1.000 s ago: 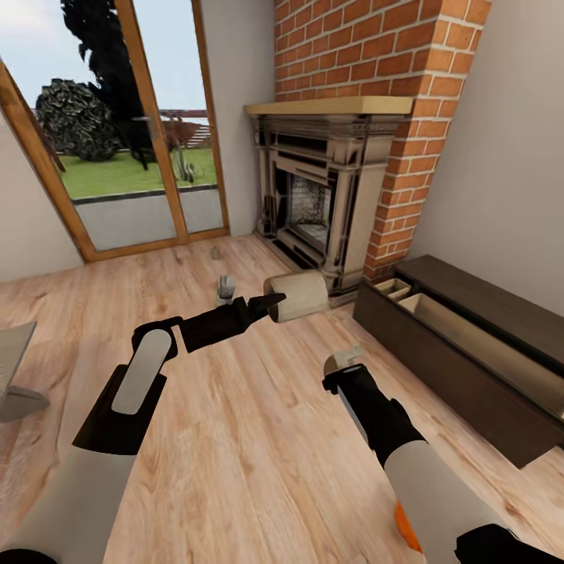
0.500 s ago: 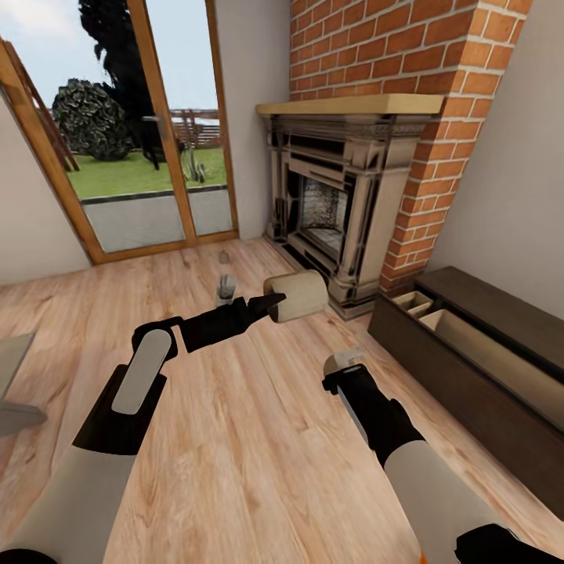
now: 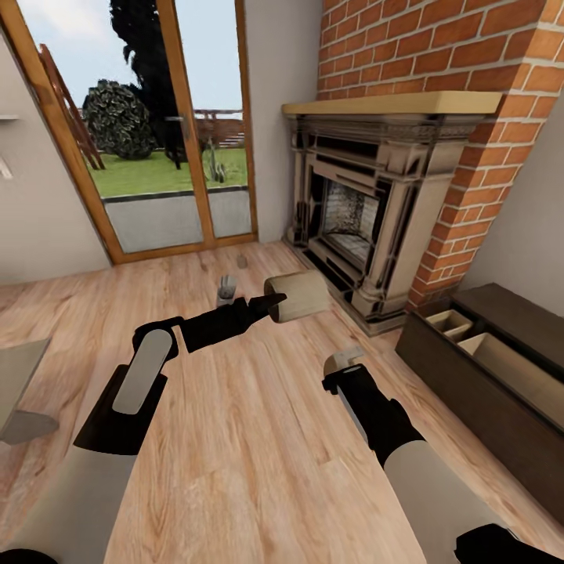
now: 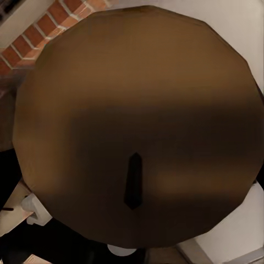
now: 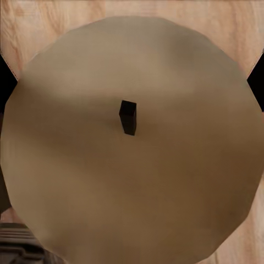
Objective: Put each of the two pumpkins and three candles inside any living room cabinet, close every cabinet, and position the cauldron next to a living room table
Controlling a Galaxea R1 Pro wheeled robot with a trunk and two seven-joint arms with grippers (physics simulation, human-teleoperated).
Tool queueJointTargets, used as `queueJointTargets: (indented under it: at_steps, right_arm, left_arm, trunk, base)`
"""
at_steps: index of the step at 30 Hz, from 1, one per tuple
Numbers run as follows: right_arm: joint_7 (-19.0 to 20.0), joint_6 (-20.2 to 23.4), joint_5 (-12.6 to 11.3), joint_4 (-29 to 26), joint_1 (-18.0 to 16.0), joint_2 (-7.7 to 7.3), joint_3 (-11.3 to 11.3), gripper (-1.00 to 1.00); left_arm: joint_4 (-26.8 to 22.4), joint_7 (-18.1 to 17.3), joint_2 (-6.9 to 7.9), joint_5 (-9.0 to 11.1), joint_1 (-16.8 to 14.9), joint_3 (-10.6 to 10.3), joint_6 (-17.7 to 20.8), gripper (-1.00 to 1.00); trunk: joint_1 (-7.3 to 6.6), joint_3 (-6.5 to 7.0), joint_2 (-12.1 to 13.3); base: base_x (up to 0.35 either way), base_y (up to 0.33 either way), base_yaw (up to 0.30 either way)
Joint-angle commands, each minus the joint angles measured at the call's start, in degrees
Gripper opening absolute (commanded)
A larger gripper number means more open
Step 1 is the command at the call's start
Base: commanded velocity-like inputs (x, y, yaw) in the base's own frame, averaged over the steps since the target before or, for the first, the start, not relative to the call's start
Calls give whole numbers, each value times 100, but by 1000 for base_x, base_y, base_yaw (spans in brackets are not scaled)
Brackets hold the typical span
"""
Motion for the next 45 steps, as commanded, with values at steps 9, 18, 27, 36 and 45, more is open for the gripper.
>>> queueJointTargets:
  at_steps: [9,18,27,36,45]
  right_arm:
    - [2,1,16,-1,-1,-1,0,-100]
    - [11,1,16,7,-1,-5,0,-100]
    - [11,1,16,-1,-1,-5,0,-100]
    - [16,1,7,1,-1,-5,0,-100]
    - [19,1,7,-1,-1,-5,0,-100]
  left_arm:
    - [-2,-13,-3,32,0,0,2,-100]
    - [-2,-13,-1,32,0,-2,2,-100]
    - [-2,-13,-7,32,0,-1,2,-100]
    - [-2,-13,-8,32,0,-1,2,-100]
    - [-2,-13,-1,32,0,-6,2,-100]
  trunk:
    - [0,0,0]
    - [0,0,0]
    - [0,0,0]
    - [0,25,0]
    - [0,63,0]
  base:
    - [335,85,5]
    - [335,85,0]
    - [335,85,0]
    - [335,85,-153]
    - [303,43,-227]
